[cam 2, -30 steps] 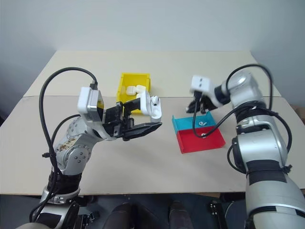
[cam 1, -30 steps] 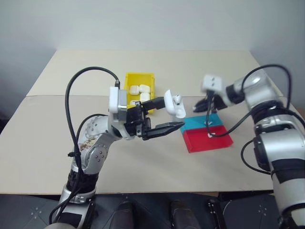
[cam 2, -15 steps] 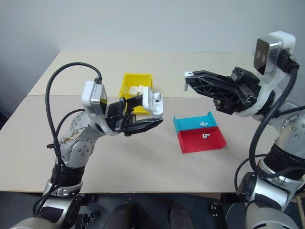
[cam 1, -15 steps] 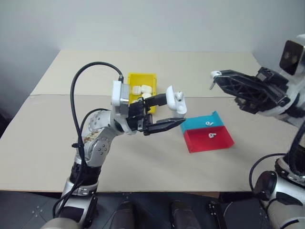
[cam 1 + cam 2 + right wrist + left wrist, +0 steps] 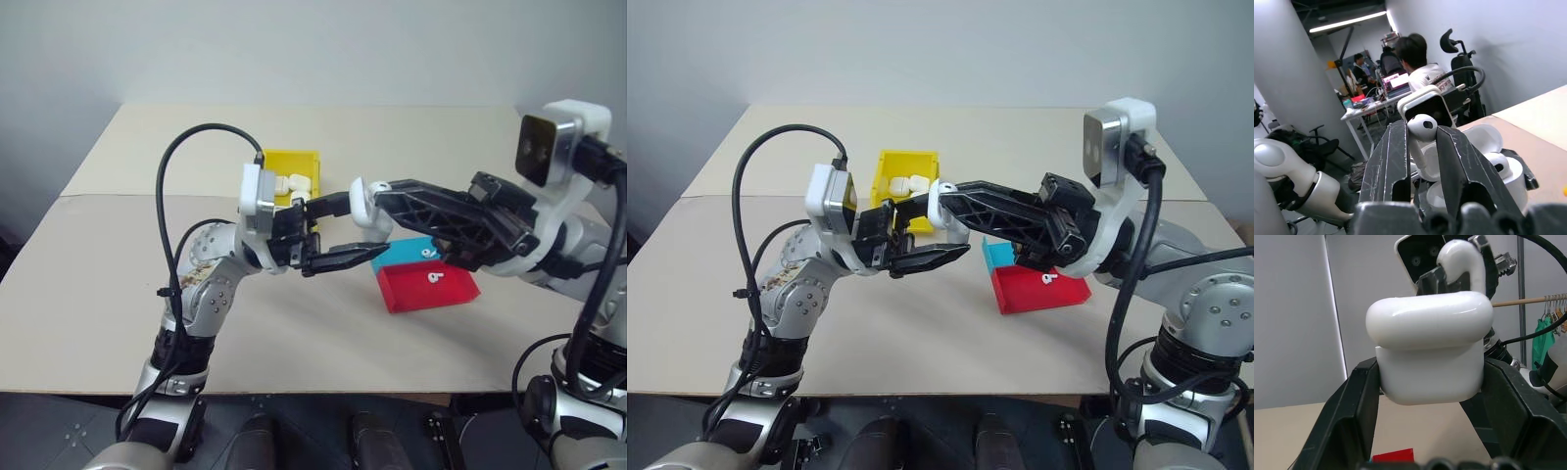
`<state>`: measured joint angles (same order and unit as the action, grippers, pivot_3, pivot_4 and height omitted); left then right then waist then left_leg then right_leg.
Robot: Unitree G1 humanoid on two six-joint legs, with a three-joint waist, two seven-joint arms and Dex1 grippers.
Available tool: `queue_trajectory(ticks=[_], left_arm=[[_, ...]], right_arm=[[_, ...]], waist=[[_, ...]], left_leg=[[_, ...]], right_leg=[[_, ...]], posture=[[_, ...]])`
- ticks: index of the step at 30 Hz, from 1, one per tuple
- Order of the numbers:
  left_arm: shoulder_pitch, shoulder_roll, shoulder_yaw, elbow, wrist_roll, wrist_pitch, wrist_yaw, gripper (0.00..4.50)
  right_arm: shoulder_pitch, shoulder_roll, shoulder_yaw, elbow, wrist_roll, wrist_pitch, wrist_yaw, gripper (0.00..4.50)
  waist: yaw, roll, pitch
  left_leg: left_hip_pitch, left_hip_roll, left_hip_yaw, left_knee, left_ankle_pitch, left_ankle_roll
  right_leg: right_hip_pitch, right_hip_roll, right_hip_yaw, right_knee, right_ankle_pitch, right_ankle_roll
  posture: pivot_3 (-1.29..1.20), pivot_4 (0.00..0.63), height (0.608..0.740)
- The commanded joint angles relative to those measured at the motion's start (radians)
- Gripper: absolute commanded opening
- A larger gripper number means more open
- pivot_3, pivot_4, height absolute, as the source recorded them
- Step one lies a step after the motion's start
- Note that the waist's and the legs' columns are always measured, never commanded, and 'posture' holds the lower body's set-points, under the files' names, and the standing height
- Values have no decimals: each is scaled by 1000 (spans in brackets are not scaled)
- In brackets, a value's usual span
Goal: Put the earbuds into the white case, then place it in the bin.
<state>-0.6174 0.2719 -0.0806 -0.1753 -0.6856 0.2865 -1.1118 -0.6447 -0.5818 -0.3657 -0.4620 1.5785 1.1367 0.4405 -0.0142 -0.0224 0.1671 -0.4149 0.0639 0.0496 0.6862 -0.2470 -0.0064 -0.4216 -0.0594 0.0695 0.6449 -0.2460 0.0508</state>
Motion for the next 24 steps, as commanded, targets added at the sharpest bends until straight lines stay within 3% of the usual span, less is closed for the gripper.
queue_trajectory(ticks=[1,16,22,24], left_arm=[[-3,3,9,-29,-8,-8,-1,2788],[-4,4,7,-26,-7,-10,4,2788],[-3,2,3,-34,-7,-11,7,2788],[-2,2,3,-36,-7,-10,8,2788]], right_arm=[[19,-30,12,-12,19,-57,3,625],[107,-126,49,-48,-20,-141,78,625],[139,-135,76,-100,-129,-197,114,625],[147,-138,83,-106,-147,-212,122,1351]], waist=[[0,0,0],[1,0,0],[1,0,0],[1,0,0]], left_leg=[[0,0,0,0,0,0],[0,0,0,0,0,0],[0,0,0,0,0,0],[-1,0,0,0,0,0]], right_leg=[[0,0,0,0,0,0],[0,0,0,-1,0,0],[0,0,0,-2,0,0],[0,0,0,-2,0,0]], posture=[[0,150,740],[0,150,740],[0,150,740],[0,150,740]])
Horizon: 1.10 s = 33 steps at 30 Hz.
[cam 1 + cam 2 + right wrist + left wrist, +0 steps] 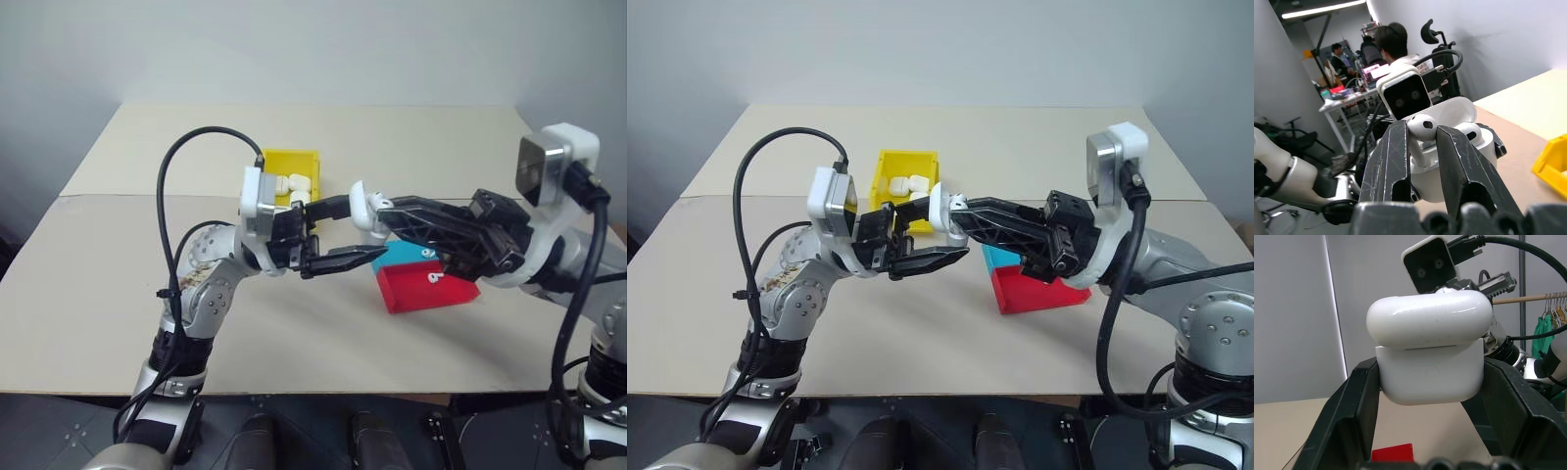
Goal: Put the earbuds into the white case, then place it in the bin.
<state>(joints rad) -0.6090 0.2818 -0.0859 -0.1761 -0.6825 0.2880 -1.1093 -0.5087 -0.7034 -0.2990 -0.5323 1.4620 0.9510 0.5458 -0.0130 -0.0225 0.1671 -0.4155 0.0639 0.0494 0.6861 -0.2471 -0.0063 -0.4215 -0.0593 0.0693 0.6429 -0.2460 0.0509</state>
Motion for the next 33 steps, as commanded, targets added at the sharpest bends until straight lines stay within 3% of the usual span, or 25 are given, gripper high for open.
queue_trajectory(ticks=[1,6,15,18,22,26,33], left_arm=[[-11,-8,8,-36,-11,-11,5,2788],[-14,-8,9,-31,-12,-11,4,2788],[-24,-12,11,1,2,-16,-6,2788],[-22,-21,6,14,10,-17,-3,2788],[-17,-31,-8,31,32,-24,0,2788],[-21,-41,-27,64,81,-42,13,2788],[-38,-66,-62,127,171,-87,37,2788]], right_arm=[[14,-20,19,-37,-34,-31,21,1607],[17,-36,29,-37,-49,-49,37,3231],[18,-120,-32,-5,53,-38,124,3231],[-14,-158,-37,20,89,-35,146,2683],[-71,-201,-22,57,78,-32,169,1339],[-213,-266,64,119,-54,-15,205,20],[-576,-249,331,250,-356,15,314,20]], waist=[[0,0,0],[0,0,0],[1,0,0],[1,0,0],[0,0,0],[-1,0,0],[-3,0,0]], left_leg=[[0,0,0,0,0,0],[0,0,0,0,0,0],[0,0,0,0,0,0],[0,0,0,0,0,0],[0,0,0,0,0,0],[0,0,0,0,0,0],[0,0,1,0,0,0]], right_leg=[[0,0,0,0,0,0],[0,0,0,0,0,0],[0,0,0,0,0,0],[0,0,0,0,0,0],[0,0,0,0,0,0],[0,0,0,0,0,0],[-2,0,1,0,0,0]], posture=[[0,150,740],[0,150,740],[0,150,740],[0,150,740],[0,150,740],[0,150,740],[0,150,740]])
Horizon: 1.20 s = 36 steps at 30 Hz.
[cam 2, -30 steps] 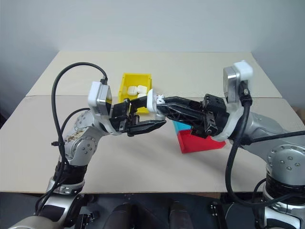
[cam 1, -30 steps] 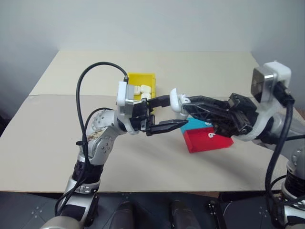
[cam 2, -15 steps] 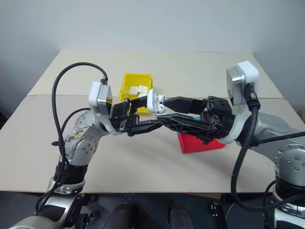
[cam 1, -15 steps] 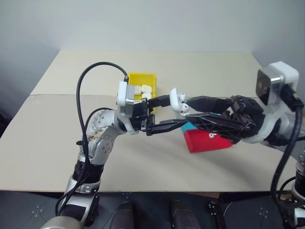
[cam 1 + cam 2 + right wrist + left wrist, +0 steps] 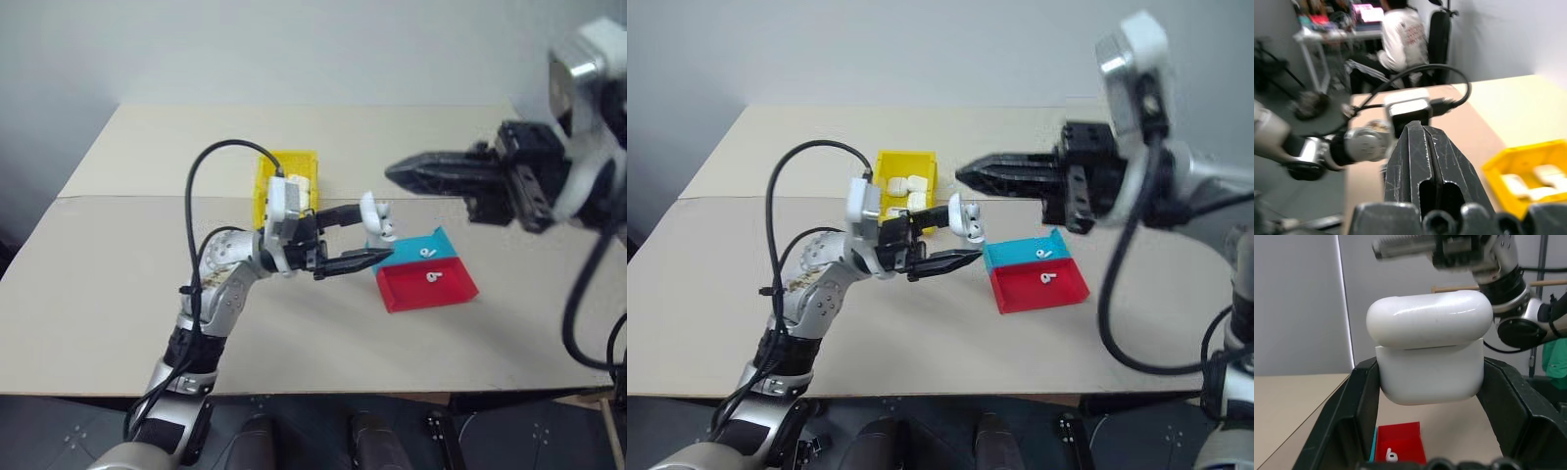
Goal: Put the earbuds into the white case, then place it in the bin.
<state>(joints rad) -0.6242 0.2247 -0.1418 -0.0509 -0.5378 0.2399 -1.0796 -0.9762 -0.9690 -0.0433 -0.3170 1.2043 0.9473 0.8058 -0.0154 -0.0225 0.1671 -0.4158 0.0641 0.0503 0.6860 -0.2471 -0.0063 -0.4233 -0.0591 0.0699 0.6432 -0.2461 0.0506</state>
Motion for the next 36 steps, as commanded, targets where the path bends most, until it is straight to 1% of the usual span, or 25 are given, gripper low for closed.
queue_trajectory(ticks=[1,4,8,12,15,22,24,27,29,30,31,33,34,36], left_arm=[[-25,-12,-8,8,31,-43,6,2788],[-32,-15,-10,18,40,-50,4,2788],[-41,-16,-3,28,54,-62,13,2788],[-39,-18,19,21,58,-75,37,2788],[-29,-10,29,0,50,-71,49,2788],[16,18,52,-84,22,-35,90,2788],[24,27,57,-98,23,-33,97,2788],[30,37,76,-121,30,-20,134,2788],[22,29,100,-127,66,-16,228,2788],[8,16,119,-133,79,17,310,2788],[-34,-13,154,-109,115,67,459,2788],[-88,-46,195,-77,160,132,637,2788],[-117,-52,206,-25,209,120,706,2788],[-156,-55,213,52,270,98,782,2788]], right_arm=[[-145,21,119,42,-146,16,87,20],[-209,31,210,55,-242,21,179,20],[-227,15,356,6,-388,9,297,20],[-219,12,368,11,-454,28,330,20],[-197,-5,336,25,-477,49,328,20],[-110,-43,202,38,-482,78,279,20],[-66,-33,131,25,-454,78,256,20],[-40,9,-4,29,-372,135,184,20],[-2,35,-99,23,-329,168,114,20],[29,46,-137,5,-319,172,81,20],[103,68,-182,-39,-335,138,38,20],[198,97,-228,-104,-356,98,-18,20],[253,90,-204,-155,-407,79,-53,20],[315,79,-162,-219,-465,59,-97,20]], waist=[[1,0,0],[4,0,0],[11,0,0],[14,0,0],[16,0,0],[19,0,0],[21,0,0],[21,0,0],[23,0,0],[25,0,0],[30,-1,-1],[34,-3,-1],[33,-2,-1],[33,-2,-1]], left_leg=[[0,0,0,0,0,0],[-1,0,0,0,0,1],[-4,0,0,0,-1,1],[-7,0,0,1,-1,1],[-7,0,0,2,-1,2],[-6,1,0,2,-1,2],[-6,0,0,3,-1,2],[-6,1,0,3,-1,2],[-6,1,0,4,-1,2],[-6,1,-1,4,-1,2],[-6,1,-1,5,-1,2],[-7,1,-5,8,-3,4],[-8,1,-5,9,-3,4],[-7,-1,-4,9,-3,4]], right_leg=[[0,0,0,0,0,0],[-1,0,0,-1,0,0],[-2,-1,-1,-2,0,0],[-4,-1,-1,-2,0,0],[-4,-1,-2,-2,0,0],[-4,-1,-2,-2,0,0],[-3,-1,-2,-1,0,0],[-3,-1,-2,-1,0,0],[-3,-1,-1,-1,0,0],[-3,0,-2,-1,0,0],[-2,0,-2,-1,0,0],[0,0,-5,-1,0,0],[0,-1,-5,-1,0,1],[0,-2,-4,0,1,3]], posture=[[0,150,740],[0,150,740],[0,150,740],[0,150,740],[0,150,740],[0,150,740],[0,150,740],[0,150,740],[0,150,740],[0,150,740],[0,150,740],[0,150,740],[0,150,740],[0,150,740]])
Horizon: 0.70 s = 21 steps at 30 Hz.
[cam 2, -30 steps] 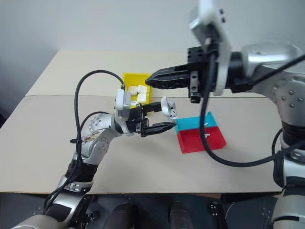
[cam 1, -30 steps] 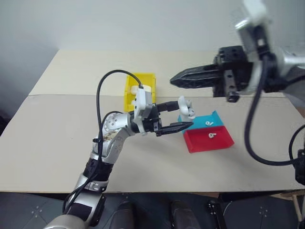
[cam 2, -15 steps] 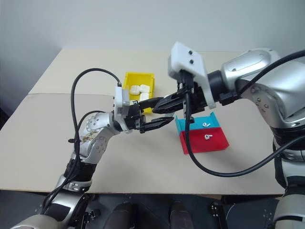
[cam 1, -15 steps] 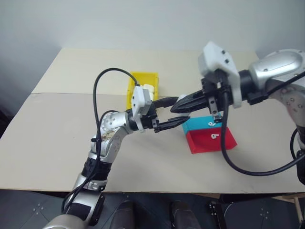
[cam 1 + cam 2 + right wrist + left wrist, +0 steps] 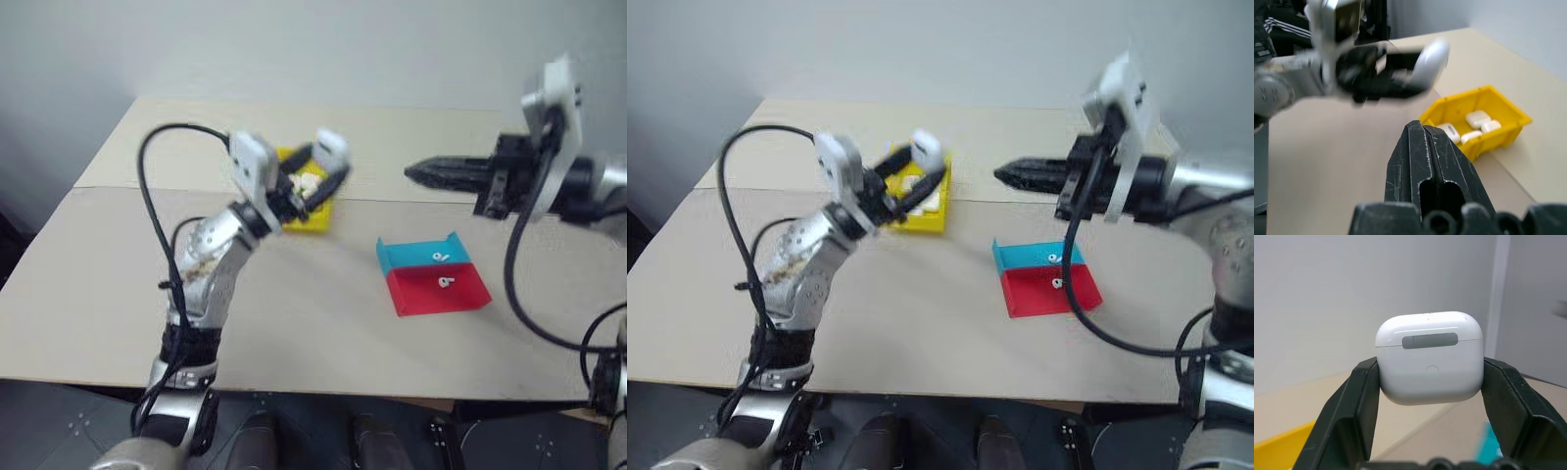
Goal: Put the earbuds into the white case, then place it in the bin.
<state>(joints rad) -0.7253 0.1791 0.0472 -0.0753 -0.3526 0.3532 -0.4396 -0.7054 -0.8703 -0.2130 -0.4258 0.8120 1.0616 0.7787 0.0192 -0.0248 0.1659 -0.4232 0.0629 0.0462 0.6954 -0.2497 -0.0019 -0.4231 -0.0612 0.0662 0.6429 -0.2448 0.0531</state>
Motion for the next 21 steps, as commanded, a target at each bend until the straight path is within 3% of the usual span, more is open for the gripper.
queue_trajectory(ticks=[1,5,13,18,21], left_arm=[[-85,-12,21,137,125,-28,190,2788],[-231,-18,-31,480,268,-83,310,2788],[-392,-74,-58,1009,347,-341,312,2788],[-424,-62,-52,1075,366,-383,303,4477],[-379,-40,-39,972,350,-402,279,4477]], right_arm=[[73,-14,20,-136,-84,-65,-84,20],[106,55,32,-175,-67,-59,-147,20],[111,89,55,-205,-63,-56,-190,20],[120,85,51,-214,-52,-56,-195,0],[136,87,41,-219,-43,-57,-195,0]], waist=[[-4,0,0],[-7,0,0],[-8,0,0],[-8,0,0],[-9,0,0]], left_leg=[[0,0,0,0,0,0],[1,-1,-1,0,0,0],[-1,-1,0,-2,0,0],[-2,-2,0,-2,0,0],[-2,-1,0,-2,0,0]], right_leg=[[0,0,0,0,0,0],[0,1,0,1,0,0],[-1,0,0,-1,0,0],[-1,0,0,-1,0,0],[-2,0,0,-1,0,0]], posture=[[0,150,740],[0,150,740],[0,150,740],[0,150,740],[0,150,740]])
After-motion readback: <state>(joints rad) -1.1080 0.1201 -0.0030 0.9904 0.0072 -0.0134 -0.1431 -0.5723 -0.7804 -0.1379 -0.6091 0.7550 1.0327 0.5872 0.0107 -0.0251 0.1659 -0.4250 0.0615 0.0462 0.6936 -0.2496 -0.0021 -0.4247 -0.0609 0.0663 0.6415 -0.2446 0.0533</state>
